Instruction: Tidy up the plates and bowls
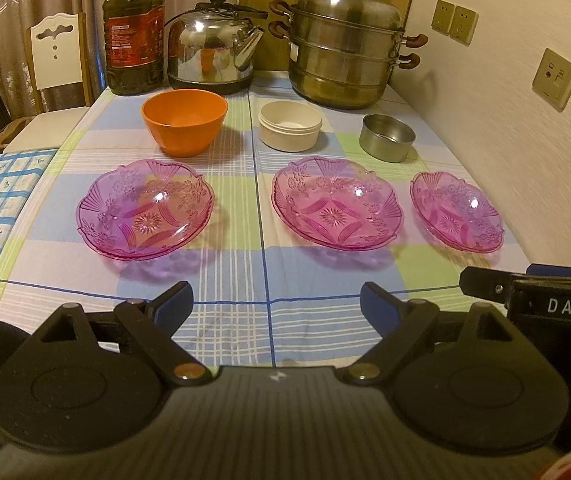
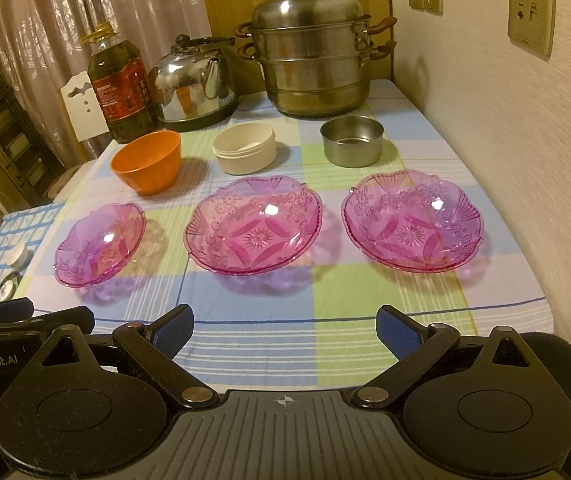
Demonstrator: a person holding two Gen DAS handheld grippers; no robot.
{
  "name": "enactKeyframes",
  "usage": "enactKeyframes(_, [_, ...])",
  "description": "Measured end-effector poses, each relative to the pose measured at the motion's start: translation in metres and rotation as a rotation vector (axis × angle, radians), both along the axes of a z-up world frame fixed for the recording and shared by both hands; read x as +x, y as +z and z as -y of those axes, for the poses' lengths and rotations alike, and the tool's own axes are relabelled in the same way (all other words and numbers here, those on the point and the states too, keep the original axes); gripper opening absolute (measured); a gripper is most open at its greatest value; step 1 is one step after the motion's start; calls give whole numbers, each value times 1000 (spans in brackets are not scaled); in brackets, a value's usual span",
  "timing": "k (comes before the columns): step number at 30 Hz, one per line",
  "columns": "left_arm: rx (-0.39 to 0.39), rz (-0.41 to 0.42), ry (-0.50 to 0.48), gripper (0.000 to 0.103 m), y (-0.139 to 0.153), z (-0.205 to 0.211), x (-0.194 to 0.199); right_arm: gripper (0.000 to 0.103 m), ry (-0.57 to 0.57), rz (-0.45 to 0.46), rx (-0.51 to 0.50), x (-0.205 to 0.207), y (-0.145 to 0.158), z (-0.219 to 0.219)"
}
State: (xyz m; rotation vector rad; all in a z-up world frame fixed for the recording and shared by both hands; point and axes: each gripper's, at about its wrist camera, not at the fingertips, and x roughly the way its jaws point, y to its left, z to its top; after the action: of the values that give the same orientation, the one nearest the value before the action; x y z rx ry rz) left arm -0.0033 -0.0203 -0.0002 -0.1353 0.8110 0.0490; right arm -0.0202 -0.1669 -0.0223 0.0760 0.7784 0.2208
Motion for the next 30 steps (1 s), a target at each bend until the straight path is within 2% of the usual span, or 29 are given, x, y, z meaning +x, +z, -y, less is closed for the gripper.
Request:
enactKeyframes(22, [-16,2,-2,89,2,0,0,98,-9,6,17,0,0,2])
enactKeyframes(30, [-35,17,36,89,10,-15,1,98,4,34,34,1,4,-7])
